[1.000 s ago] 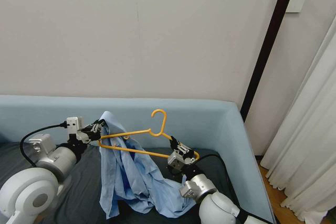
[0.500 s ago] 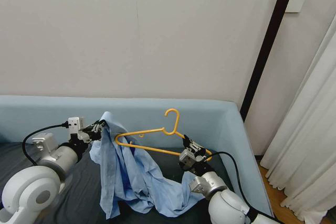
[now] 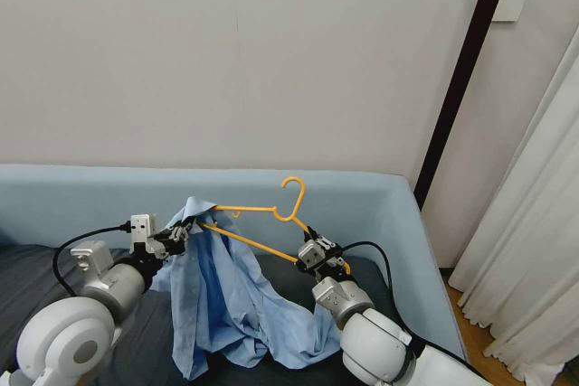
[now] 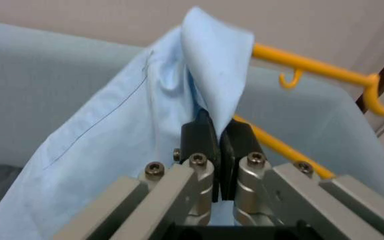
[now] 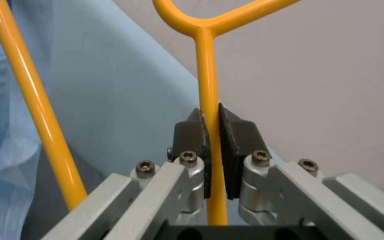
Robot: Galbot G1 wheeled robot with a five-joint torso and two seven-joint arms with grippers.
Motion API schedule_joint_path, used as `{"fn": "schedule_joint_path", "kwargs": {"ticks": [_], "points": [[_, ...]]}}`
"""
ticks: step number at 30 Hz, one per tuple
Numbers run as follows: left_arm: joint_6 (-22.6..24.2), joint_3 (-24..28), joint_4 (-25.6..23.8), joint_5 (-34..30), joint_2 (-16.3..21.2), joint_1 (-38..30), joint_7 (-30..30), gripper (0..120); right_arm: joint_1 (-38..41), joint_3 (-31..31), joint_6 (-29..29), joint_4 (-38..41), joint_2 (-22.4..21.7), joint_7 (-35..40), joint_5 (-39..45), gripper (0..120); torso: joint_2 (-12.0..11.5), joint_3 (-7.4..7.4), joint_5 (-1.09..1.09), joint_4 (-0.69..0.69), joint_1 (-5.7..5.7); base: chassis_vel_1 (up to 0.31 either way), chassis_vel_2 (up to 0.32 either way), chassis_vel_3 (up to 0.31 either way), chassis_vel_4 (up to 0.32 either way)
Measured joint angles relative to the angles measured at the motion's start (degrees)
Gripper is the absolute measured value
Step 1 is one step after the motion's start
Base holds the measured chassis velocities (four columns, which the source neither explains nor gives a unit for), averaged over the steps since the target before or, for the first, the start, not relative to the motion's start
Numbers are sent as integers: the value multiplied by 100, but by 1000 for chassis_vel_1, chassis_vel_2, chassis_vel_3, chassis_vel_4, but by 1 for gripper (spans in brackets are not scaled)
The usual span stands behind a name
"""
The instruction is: Pick up the clothes from the sofa and hang them on the clothes hanger.
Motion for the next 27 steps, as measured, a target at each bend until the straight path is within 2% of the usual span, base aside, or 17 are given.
{"fn": "schedule_joint_path", "kwargs": {"ticks": [6, 12, 15, 21, 27], "points": [[-63, 210, 153, 138, -81, -151, 14, 0, 14, -49, 92, 50, -53, -29, -98, 4, 0, 0, 0, 0, 0, 0, 0, 0, 0], [-94, 150, 66, 94, -109, -286, 34, 0, -136, -276, 302, -290, -70, -214, -886, 4, 0, 0, 1, -1, 0, 0, 0, 0, 0], [-93, 111, -106, 49, -71, -244, 56, 0, -137, -449, 421, -633, 69, -333, -1360, 4, 0, 0, 1, 0, 0, 0, 0, 0, 0], [-62, 142, -240, 62, -57, -137, 95, 0, -19, -641, 522, -802, 220, -426, -1598, 4, 0, -1, 1, 1, 0, 0, 0, 0, 0], [-49, 528, -266, 379, -80, -2, 185, 0, 284, -790, 974, -796, 426, -354, -1596, 4, 0, -1, 0, 0, 0, 0, 0, 0, 0]]}}
